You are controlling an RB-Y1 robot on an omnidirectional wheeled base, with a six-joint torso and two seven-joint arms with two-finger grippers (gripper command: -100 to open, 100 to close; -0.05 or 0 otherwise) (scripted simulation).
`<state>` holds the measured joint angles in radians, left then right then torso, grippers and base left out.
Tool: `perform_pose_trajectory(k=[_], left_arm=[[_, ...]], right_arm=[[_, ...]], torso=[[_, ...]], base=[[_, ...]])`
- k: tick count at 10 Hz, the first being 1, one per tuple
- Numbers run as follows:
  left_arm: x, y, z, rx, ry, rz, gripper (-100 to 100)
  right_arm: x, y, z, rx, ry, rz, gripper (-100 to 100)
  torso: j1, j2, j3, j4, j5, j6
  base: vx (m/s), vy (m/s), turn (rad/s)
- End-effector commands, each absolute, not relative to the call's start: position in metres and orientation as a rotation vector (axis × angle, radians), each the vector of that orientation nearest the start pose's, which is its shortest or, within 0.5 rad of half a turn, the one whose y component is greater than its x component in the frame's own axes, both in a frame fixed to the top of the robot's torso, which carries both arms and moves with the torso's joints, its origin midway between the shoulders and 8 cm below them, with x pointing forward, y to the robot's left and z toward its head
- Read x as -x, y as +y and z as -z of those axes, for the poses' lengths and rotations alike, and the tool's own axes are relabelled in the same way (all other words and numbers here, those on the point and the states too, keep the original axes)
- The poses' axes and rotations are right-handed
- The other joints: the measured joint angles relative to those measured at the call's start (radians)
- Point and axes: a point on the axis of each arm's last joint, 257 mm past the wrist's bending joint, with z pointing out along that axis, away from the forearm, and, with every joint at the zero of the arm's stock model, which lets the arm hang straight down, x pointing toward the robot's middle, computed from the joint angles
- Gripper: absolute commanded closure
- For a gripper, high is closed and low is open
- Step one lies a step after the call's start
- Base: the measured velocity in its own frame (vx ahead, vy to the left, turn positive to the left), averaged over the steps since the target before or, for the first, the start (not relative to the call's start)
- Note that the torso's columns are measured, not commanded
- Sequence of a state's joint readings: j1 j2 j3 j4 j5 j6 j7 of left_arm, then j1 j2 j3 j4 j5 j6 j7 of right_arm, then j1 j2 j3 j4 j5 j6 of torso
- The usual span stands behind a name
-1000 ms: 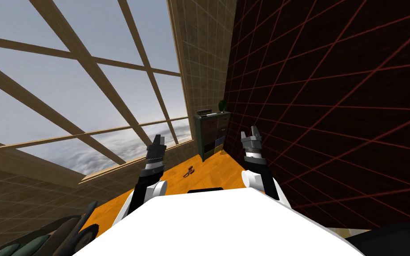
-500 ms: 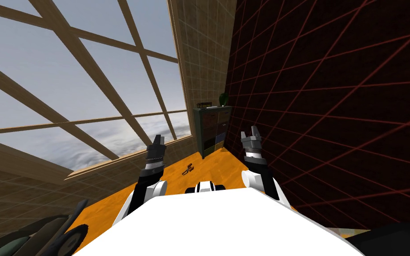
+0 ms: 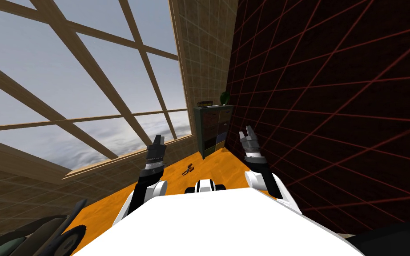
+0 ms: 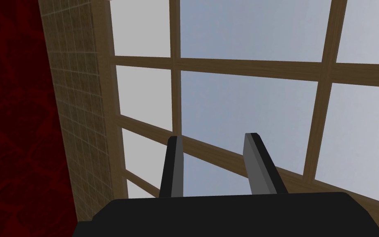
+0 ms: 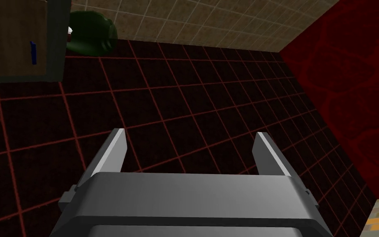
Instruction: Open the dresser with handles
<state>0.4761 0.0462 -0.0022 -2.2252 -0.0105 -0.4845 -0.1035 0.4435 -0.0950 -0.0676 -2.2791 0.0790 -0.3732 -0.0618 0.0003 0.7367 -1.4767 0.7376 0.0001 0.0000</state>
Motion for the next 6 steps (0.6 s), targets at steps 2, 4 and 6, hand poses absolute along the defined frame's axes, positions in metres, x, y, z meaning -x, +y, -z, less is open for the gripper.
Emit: perform_pose_trajectory(k=[2,4,6], left_arm=[[-0.3597,0.2736,-0.0045,0.614,0.714,1.199,0],[-0.3597,0.2736,-0.0044,0.614,0.714,1.199,0],[-0.3597,0.2736,-0.0045,0.614,0.714,1.199,0]], right_arm=[[-0.3763,-0.2756,-0.0143,-0.49,0.878,-1.084,-100],[-0.3807,-0.2718,-0.0114,-0.411,0.935,-0.988,-100],[-0.3834,-0.2689,-0.0092,-0.356,0.969,-0.92,-100]], torso=[[0.0,0.001,0.0,0.0,0.0,0.0],[0.0,0.001,0.0,0.0,0.0,0.0],[-0.001,0.003,0.002,0.001,0.0,0.0]], base=[[0.072,0.022,0.03],[0.08,0.029,0.04],[0.045,0.016,0.018]])
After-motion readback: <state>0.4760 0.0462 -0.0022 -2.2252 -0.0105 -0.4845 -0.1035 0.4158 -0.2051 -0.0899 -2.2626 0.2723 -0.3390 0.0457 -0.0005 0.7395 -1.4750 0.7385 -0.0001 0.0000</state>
